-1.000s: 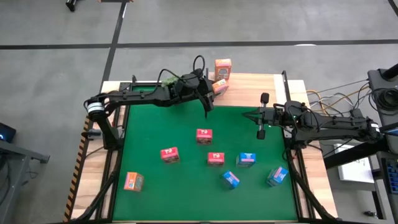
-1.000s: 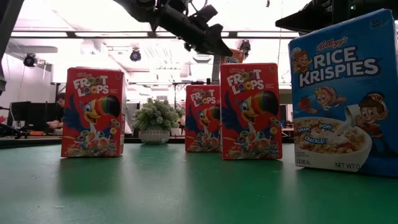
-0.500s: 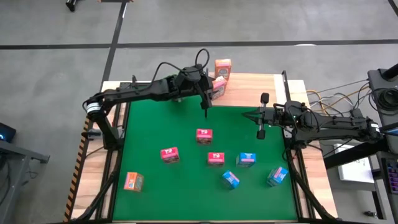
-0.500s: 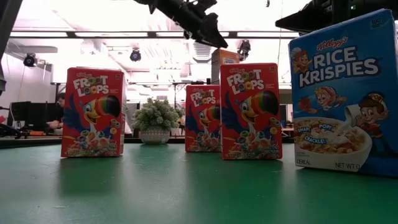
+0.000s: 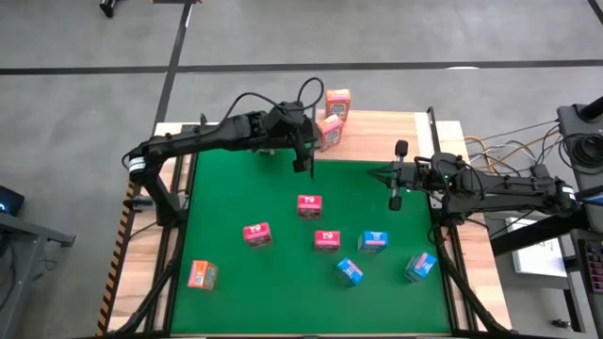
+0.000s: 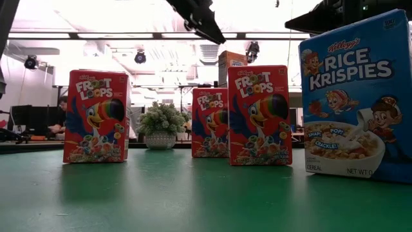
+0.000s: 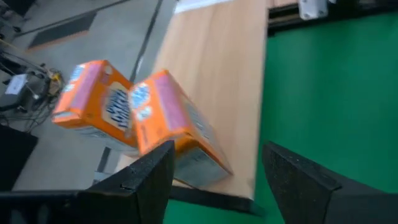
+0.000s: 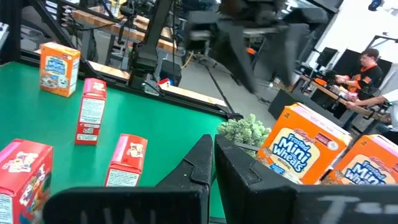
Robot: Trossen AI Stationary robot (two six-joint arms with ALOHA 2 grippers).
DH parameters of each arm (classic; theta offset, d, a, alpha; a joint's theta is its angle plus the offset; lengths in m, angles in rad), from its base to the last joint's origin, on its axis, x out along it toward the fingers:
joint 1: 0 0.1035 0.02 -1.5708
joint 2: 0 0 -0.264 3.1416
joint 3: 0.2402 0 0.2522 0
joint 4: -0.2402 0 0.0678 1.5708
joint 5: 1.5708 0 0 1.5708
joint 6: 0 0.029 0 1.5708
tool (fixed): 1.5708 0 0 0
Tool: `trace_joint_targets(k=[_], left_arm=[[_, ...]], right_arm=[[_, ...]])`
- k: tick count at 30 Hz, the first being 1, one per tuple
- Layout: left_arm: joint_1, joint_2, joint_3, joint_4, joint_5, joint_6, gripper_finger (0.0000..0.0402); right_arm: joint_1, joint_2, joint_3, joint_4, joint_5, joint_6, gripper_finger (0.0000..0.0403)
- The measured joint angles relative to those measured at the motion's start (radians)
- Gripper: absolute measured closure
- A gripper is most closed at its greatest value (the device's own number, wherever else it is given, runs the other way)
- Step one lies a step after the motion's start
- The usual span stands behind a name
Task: Stack cereal on shelf
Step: Put the top orange cereal box on the shelf
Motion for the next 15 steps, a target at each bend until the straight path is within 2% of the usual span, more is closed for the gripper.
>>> trace_joint_targets(k=[5, 8, 13, 15], left_arm=[[-0.036, -0.044, 0.0, -0.114, 0.0, 0.022, 0.0208], [-0.04, -0.054, -0.003, -0.162, 0.001, 0.031, 0.0231], [-0.034, -0.03, -0.052, -0.058, 0.02, 0.034, 0.029], [-0.028, -0.005, -0.058, -0.044, -0.004, 0.042, 0.032]], right_arm=[[0.0, 0.0, 0.0, 0.0, 0.084, -0.002, 0.0394], [0.0, 0.0, 0.0, -0.001, 0.09, -0.01, 0.0394], [0.0, 0.0, 0.0, -0.001, 0.089, -0.036, 0.0394], [0.0, -0.001, 0.0, -0.001, 0.089, -0.041, 0.0394]])
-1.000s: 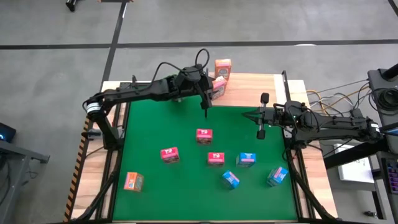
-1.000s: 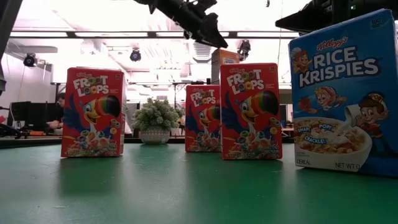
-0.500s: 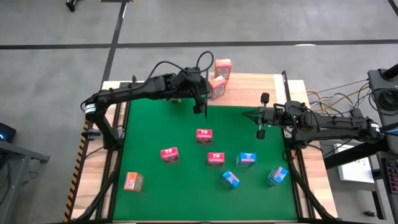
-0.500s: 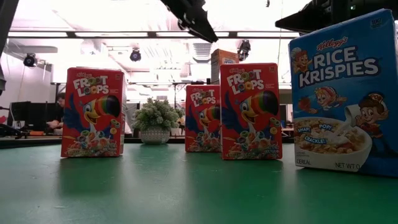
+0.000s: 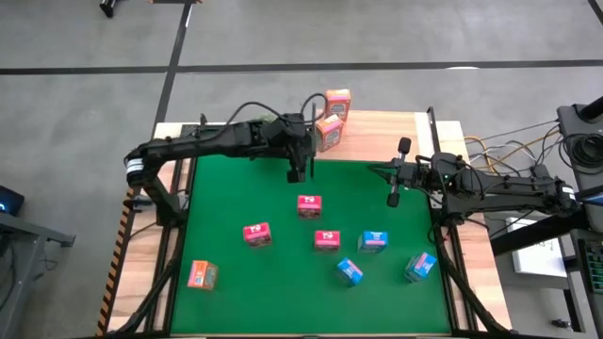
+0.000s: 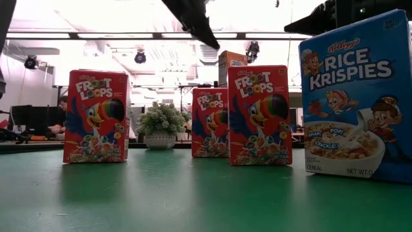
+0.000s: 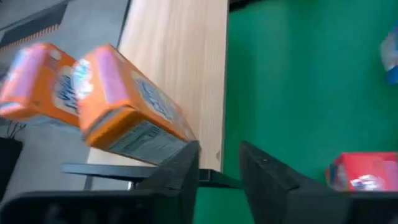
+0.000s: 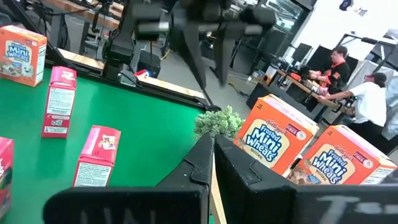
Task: Stack cereal on shelf
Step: Put the top orange cereal box on the shelf
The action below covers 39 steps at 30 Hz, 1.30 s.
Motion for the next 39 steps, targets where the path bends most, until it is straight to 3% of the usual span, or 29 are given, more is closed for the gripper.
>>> trace_joint_targets(k=[3, 6, 17, 33, 39], left_arm=[[0.011, 0.031, 0.0, 0.029, -0.101, 0.018, 0.0367], [0.034, 0.061, 0.002, 0.074, -0.12, 0.03, 0.0396], [0.106, 0.115, 0.002, 0.2, -0.121, 0.035, 0.0401], [0.12, 0.157, 0.002, 0.315, -0.121, 0.025, 0.0401], [0.12, 0.154, 0.002, 0.308, -0.204, -0.01, 0.0402]], right_arm=[[0.0, 0.0, 0.0, 0.0, 0.0, -0.004, 0.0394], [0.0, 0.0, 0.0, 0.0, 0.0, -0.013, 0.0394], [0.0, 0.0, 0.0, 0.0, 0.0, -0.026, 0.0394], [0.0, 0.0, 0.0, 0.0, 0.0, -0.032, 0.0394], [0.0, 0.0, 0.0, 0.0, 0.0, -0.032, 0.0394]])
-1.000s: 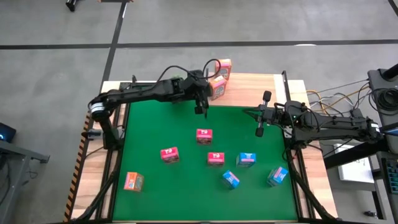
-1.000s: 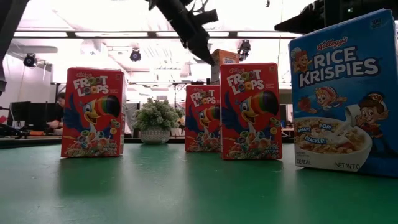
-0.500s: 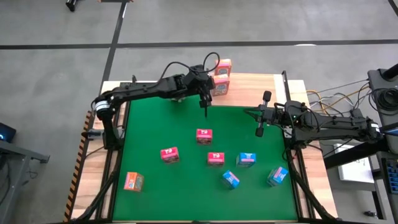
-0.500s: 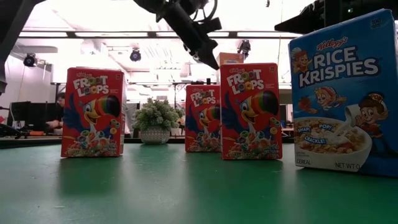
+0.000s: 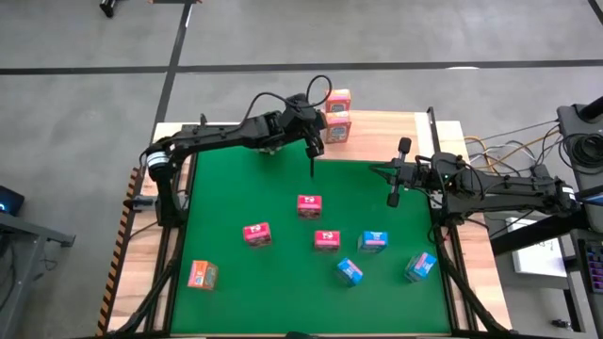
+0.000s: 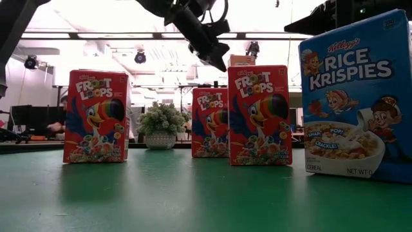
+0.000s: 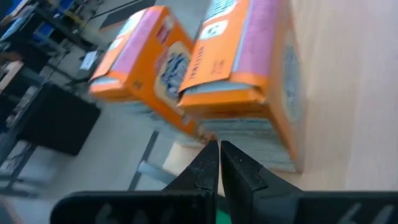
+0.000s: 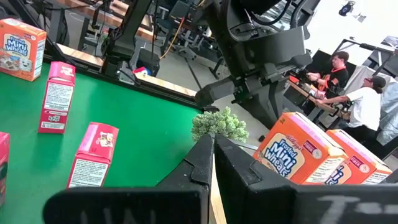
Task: Stack cereal on shelf
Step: Put the top orange cereal box on the shelf
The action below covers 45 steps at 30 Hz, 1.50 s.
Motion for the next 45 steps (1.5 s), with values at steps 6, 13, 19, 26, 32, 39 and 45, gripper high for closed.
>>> trace_joint_targets(k=[6, 13, 19, 26, 32, 39, 45], left_arm=[[-0.029, -0.02, 0.0, -0.042, -0.001, -0.004, 0.0402], [-0.048, -0.048, 0.001, -0.057, 0.373, 0.011, 0.0402], [-0.05, -0.011, -0.003, 0.034, 0.339, -0.034, 0.0401], [-0.046, 0.005, -0.004, 0.075, 0.181, -0.035, 0.0401], [-0.04, 0.025, -0.004, 0.141, 0.178, -0.051, 0.0401], [-0.029, 0.051, -0.004, 0.17, 0.178, -0.051, 0.0401], [-0.019, 0.073, 0.008, 0.207, 0.176, -0.051, 0.0401]], right_arm=[[0.0, 0.0, 0.0, -0.008, 0.0, 0.0, 0.0394], [0.0, 0.0, 0.0, -0.01, 0.0, -0.005, 0.0394], [-0.001, 0.0, 0.0, -0.008, 0.0, -0.008, 0.0394], [-0.007, 0.001, 0.0, -0.008, -0.001, -0.007, 0.0394], [-0.009, 0.001, 0.0, -0.008, 0.0, -0.007, 0.0394], [-0.009, 0.001, 0.0, -0.008, 0.0, -0.006, 0.0394], [-0.013, 0.002, 0.0, -0.008, 0.0, -0.005, 0.0394]])
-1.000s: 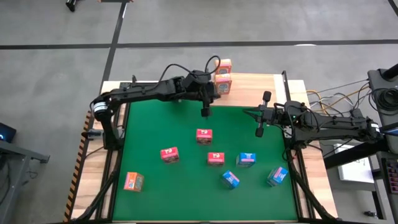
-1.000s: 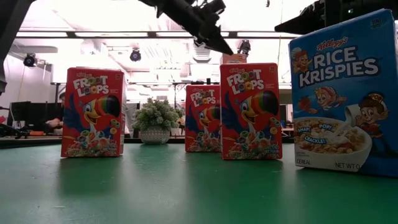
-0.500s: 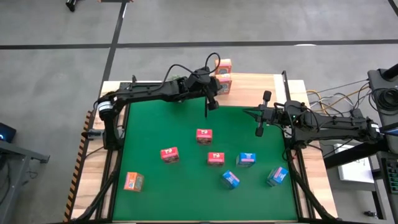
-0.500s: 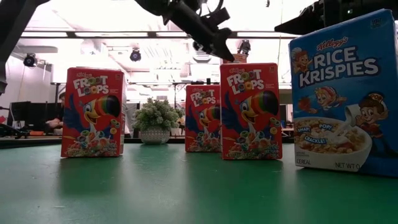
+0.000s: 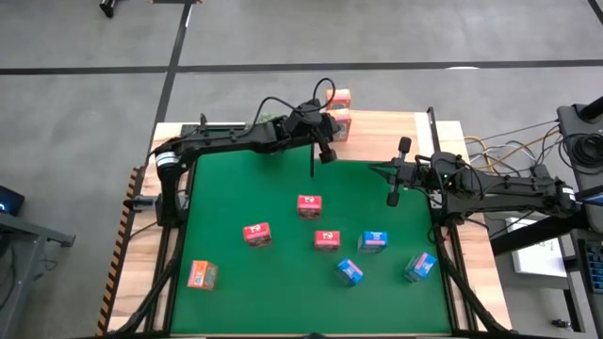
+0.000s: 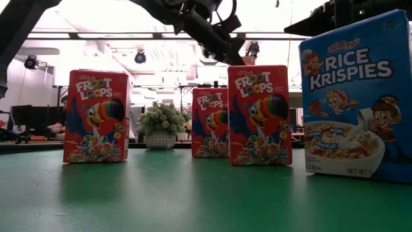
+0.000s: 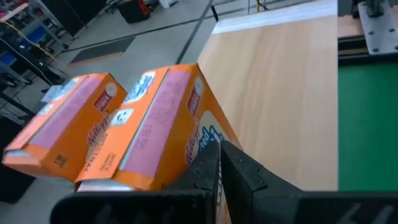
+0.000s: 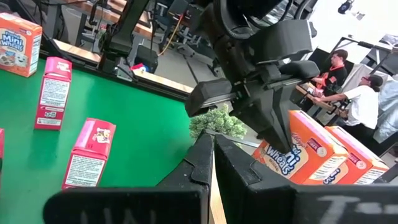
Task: Stack cereal on shelf
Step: Put the top orange cereal box on the shelf
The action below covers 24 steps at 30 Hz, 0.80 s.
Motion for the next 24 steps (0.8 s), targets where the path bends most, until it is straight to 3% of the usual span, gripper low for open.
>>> trace_joint_targets(k=[15, 24], left_arm=[[-0.038, -0.047, 0.0, -0.059, -0.024, 0.034, 0.0401], [-0.034, -0.141, 0.001, -0.183, -0.205, 0.088, 0.0401]], right_arm=[[0.0, 0.0, 0.0, -0.001, 0.0, -0.002, 0.0394], [0.0, 0.0, 0.0, -0.002, 0.0, -0.003, 0.0394]])
